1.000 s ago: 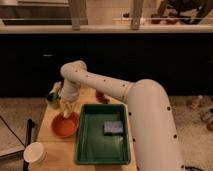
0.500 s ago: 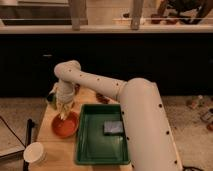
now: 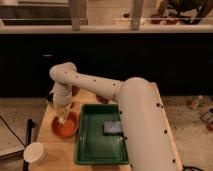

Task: Place banana in red bowl

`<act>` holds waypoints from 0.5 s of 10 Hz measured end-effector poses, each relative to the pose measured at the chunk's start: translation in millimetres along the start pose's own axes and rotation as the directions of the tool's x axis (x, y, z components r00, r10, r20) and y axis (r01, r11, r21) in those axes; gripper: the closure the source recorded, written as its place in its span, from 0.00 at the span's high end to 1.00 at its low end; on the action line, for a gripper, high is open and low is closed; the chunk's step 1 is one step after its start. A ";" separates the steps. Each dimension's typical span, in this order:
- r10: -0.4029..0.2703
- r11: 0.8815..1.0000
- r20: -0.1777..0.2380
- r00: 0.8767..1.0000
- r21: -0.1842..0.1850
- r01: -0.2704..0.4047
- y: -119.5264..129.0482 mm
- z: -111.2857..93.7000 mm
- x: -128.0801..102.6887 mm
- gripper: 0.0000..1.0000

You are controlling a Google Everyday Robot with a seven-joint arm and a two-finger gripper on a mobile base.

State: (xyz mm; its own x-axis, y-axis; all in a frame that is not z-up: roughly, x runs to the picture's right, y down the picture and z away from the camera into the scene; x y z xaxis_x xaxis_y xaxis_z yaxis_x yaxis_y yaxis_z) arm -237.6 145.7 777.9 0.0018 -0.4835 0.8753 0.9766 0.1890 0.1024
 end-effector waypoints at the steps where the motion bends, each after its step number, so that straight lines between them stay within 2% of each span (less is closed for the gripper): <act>1: -0.013 1.000 0.010 1.000 -0.003 0.013 0.0 0.5 -2.6 0.10; 5: -0.071 0.997 0.059 0.996 -0.012 0.072 -2.9 4.8 -10.6 0.47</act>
State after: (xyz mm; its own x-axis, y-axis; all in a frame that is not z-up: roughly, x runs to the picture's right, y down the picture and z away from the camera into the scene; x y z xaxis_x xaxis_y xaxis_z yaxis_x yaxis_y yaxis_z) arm -241.5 154.5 770.6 -0.0802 -0.4447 0.8921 0.9767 0.1436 0.1594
